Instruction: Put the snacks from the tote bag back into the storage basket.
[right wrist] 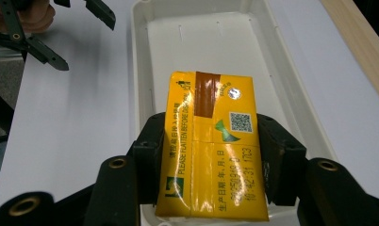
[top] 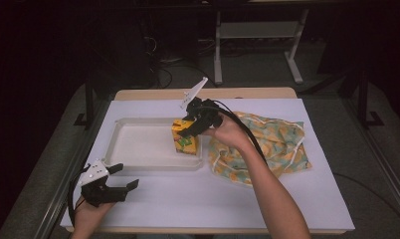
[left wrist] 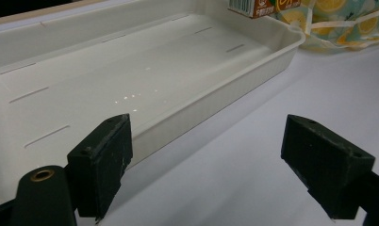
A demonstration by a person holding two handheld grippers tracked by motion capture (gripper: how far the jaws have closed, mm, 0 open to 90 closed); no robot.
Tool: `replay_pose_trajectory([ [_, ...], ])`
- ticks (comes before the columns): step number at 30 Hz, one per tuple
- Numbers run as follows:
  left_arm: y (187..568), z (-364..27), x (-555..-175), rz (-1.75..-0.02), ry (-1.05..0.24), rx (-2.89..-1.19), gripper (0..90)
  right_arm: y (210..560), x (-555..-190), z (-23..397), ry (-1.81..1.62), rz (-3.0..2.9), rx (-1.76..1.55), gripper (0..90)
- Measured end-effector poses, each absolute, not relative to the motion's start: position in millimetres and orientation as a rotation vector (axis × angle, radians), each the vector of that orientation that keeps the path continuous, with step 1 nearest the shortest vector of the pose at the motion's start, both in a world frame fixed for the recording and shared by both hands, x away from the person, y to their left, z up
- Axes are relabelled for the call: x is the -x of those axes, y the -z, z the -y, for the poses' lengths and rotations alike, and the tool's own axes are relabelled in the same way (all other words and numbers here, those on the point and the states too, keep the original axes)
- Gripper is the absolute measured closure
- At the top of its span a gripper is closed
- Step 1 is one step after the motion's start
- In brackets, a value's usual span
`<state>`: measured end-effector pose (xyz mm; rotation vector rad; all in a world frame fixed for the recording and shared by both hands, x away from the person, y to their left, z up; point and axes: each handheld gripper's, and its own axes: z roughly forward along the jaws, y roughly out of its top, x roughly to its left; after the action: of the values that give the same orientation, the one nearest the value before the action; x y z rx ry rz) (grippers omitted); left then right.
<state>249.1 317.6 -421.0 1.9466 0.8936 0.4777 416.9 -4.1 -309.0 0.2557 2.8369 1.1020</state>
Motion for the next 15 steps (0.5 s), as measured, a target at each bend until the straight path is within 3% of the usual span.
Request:
replay_pose_trajectory([
  [15,421,-318,-249,-0.898,-0.477,-1.935,16.6,322,-419,-9,-1.111,-2.864,-0.233,49.5],
])
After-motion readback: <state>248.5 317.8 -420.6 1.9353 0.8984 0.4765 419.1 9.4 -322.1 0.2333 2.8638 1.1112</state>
